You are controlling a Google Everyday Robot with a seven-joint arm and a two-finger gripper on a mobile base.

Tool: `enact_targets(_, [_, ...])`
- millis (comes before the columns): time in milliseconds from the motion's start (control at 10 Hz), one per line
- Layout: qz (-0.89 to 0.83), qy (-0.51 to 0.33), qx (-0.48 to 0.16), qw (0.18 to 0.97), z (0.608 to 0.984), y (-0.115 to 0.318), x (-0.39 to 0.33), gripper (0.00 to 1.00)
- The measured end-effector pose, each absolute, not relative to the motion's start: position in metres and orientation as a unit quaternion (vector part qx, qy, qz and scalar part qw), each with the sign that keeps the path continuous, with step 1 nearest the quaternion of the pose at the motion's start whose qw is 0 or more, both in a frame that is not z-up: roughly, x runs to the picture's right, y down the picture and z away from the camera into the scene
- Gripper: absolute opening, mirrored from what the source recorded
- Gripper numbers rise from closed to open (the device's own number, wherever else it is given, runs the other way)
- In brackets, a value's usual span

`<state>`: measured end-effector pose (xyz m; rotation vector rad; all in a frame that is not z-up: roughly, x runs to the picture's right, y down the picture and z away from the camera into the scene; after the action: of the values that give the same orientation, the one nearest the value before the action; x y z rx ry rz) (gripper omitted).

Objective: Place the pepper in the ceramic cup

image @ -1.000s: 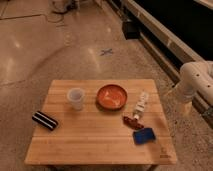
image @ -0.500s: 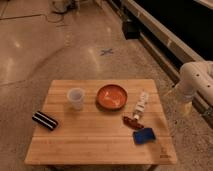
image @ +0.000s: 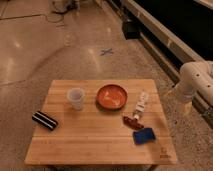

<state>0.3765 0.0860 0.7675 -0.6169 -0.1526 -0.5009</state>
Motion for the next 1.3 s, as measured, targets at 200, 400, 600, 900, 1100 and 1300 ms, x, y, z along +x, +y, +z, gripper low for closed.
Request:
enact_targets(200, [-0.244,-0.074,-0.300,0.919,0.767,0.086,0.376,0.80])
enact_targets(400, [-0.244,-0.074,-0.300,0.919,0.768,0.086,0.376,0.80])
enact_targets(600, [-0.244,-0.074,-0.300,0.919,0.767,0.086,0.376,0.80])
enact_targets(900, [-0.267,-0.087,-0.298,0.912,0.768,0.089,0.364,0.80])
enact_targets(1100, [-0.338,-0.127,-0.285,0.888,0.769,0.092,0.317,0.80])
enact_targets(1300, [-0.407,-0.169,-0.269,0.856,0.768,0.098,0.275,0.80])
